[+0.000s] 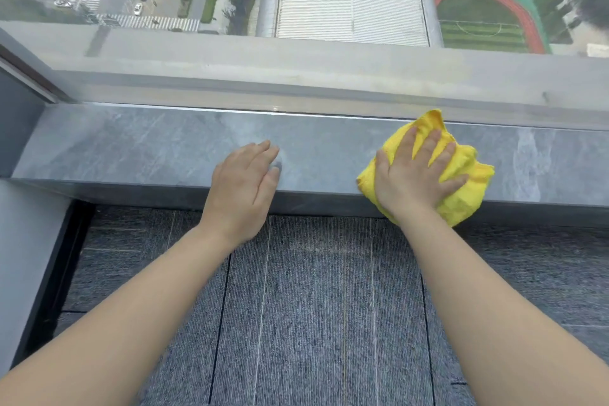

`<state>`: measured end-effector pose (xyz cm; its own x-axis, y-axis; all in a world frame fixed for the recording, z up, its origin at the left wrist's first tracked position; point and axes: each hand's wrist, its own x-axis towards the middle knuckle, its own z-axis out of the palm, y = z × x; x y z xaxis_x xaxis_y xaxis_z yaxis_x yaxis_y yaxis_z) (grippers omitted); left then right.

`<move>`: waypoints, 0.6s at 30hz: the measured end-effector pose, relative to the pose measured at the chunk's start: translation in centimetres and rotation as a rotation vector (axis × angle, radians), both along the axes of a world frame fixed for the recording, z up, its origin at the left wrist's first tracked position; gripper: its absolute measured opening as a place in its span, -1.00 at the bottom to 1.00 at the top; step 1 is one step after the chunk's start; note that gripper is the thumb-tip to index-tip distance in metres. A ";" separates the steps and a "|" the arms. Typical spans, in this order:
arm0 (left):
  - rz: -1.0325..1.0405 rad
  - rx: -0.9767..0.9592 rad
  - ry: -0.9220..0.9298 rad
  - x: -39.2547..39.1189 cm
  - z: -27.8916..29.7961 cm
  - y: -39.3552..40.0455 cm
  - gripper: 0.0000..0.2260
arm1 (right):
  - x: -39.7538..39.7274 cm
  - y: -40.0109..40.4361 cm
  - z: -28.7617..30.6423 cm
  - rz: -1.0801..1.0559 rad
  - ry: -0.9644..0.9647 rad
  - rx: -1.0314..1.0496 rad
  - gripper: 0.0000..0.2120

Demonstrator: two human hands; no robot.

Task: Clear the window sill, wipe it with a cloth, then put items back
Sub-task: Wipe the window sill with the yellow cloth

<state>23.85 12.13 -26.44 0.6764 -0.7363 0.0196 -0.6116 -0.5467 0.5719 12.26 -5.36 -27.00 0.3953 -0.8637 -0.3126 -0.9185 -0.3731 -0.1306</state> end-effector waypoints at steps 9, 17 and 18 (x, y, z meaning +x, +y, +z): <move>0.053 0.059 -0.051 -1.1 0.6 -1.4 -0.37 | 1.8 2.0 -0.2 0.519 -0.079 -0.041 -0.44; -0.035 0.075 -0.061 -4.1 0.3 -6.2 -0.38 | -5.3 -3.4 -0.1 0.638 -0.061 -0.035 -0.50; -0.051 0.077 -0.059 -4.7 0.4 -6.8 -0.37 | -6.2 -4.2 -0.1 0.600 -0.057 -0.042 -0.49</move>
